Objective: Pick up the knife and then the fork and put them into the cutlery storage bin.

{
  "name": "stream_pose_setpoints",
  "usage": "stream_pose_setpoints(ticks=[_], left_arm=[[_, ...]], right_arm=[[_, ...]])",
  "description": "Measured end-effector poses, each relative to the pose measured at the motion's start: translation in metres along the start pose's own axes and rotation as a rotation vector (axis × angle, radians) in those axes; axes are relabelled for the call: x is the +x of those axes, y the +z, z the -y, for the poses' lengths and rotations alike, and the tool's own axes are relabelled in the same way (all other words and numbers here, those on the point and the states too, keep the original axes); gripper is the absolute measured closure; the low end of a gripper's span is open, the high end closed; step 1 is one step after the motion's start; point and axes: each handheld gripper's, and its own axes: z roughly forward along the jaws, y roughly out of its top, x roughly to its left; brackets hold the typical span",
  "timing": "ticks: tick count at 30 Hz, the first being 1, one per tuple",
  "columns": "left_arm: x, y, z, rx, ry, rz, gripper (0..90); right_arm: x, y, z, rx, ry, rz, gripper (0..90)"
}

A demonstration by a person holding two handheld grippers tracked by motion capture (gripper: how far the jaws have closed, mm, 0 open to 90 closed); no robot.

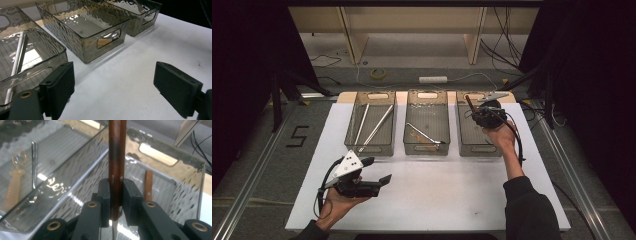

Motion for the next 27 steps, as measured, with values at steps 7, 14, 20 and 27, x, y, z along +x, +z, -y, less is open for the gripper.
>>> stream_pose_setpoints(ticks=[7,14,20,27], left_arm=[[0.000,0.000,0.000,0.002,0.003,-0.004,16.4],[-0.001,0.001,0.000,0.002,0.003,-0.003,16.4],[-0.002,0.002,0.000,0.010,0.011,0.002,16.4],[-0.002,0.002,0.000,0.009,0.010,0.001,16.3]], right_arm=[[0.001,0.009,0.003,0.031,0.027,0.008,78.3],[0.001,0.014,0.006,0.050,0.038,0.017,78.2],[0.001,0.020,0.009,0.074,0.065,0.017,78.2],[0.001,0.026,0.011,0.099,0.087,0.022,77.9]])
